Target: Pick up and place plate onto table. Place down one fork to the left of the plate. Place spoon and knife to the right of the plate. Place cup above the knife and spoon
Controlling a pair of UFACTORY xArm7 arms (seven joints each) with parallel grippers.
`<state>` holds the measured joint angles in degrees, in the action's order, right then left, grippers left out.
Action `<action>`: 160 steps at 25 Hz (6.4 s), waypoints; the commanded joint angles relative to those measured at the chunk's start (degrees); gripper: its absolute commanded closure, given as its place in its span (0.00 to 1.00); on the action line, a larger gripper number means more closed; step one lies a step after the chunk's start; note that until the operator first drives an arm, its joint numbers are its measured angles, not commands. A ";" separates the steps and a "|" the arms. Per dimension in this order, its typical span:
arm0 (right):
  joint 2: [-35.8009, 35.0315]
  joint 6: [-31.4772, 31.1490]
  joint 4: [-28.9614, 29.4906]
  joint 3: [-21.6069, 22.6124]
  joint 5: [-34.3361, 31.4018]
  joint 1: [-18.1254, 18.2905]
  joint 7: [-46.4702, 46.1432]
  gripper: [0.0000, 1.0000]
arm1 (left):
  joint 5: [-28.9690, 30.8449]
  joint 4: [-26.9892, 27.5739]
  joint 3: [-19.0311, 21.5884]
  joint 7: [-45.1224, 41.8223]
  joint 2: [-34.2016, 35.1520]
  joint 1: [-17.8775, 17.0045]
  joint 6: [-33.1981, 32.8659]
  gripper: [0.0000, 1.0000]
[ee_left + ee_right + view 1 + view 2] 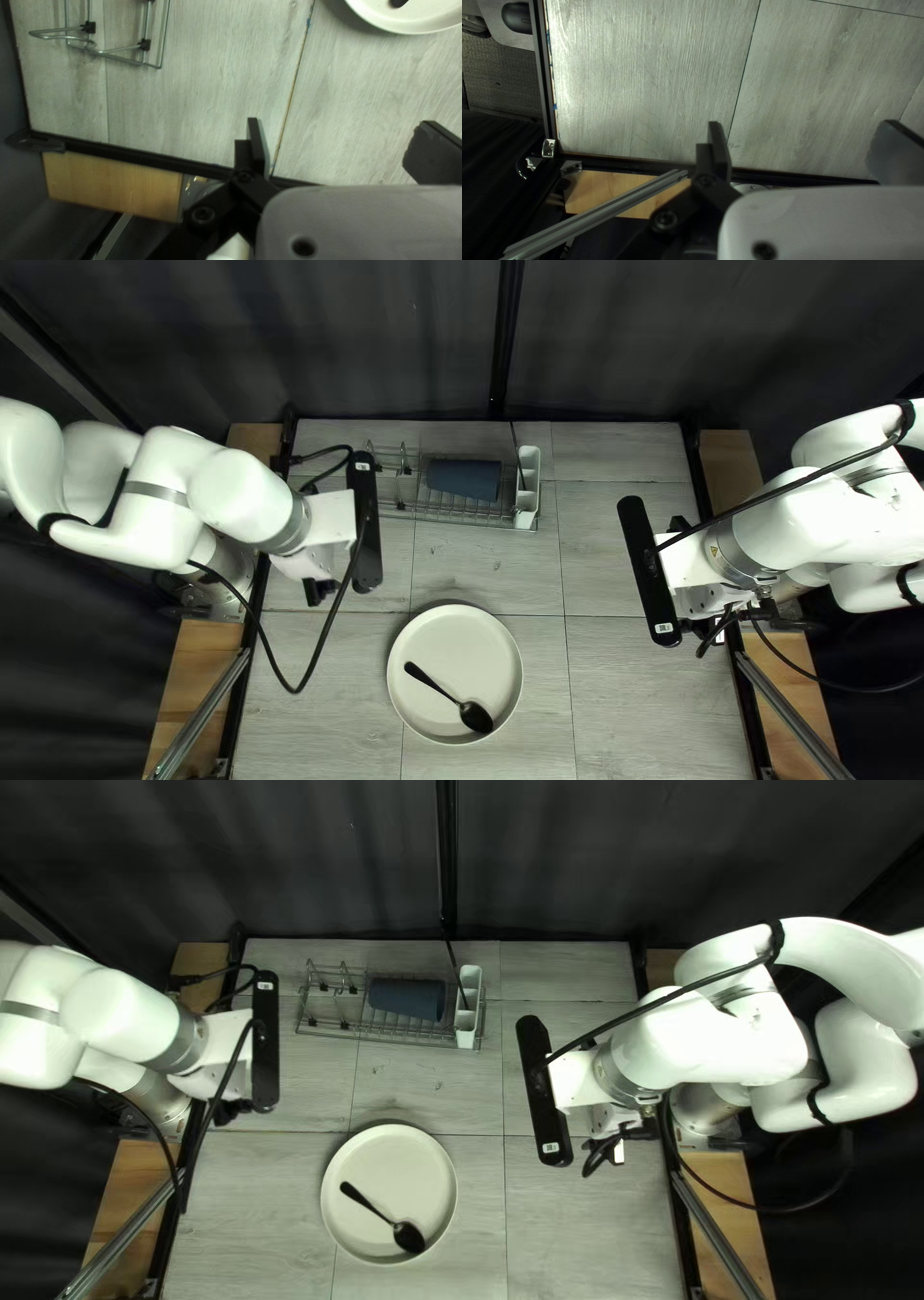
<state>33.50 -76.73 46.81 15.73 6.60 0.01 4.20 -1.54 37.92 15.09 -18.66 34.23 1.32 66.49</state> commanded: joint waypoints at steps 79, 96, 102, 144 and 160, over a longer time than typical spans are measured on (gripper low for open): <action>0.00 0.00 0.00 0.00 0.00 0.00 0.00 0.00 | 9.23 14.25 8.35 -14.24 -37.48 0.34 -24.03 1.00; 0.00 0.00 0.00 0.00 0.00 0.00 0.00 0.00 | 12.00 12.17 10.03 -47.41 -32.80 -0.76 -28.80 1.00; 0.00 0.00 0.00 0.00 0.00 0.00 0.00 0.00 | 12.33 11.76 9.59 -48.06 -32.98 -0.32 -30.16 1.00; 0.00 0.00 0.00 0.00 0.00 0.00 0.00 0.00 | 21.52 32.06 5.76 -108.82 -56.97 -1.00 -22.83 1.00; 0.00 0.00 0.00 0.00 0.00 0.00 0.00 0.00 | 25.59 45.14 3.37 -106.69 -66.40 -2.80 -19.46 1.00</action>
<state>33.50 -76.73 46.80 15.73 6.60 0.01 4.20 23.63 81.46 18.78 -125.84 -30.94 -1.29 46.57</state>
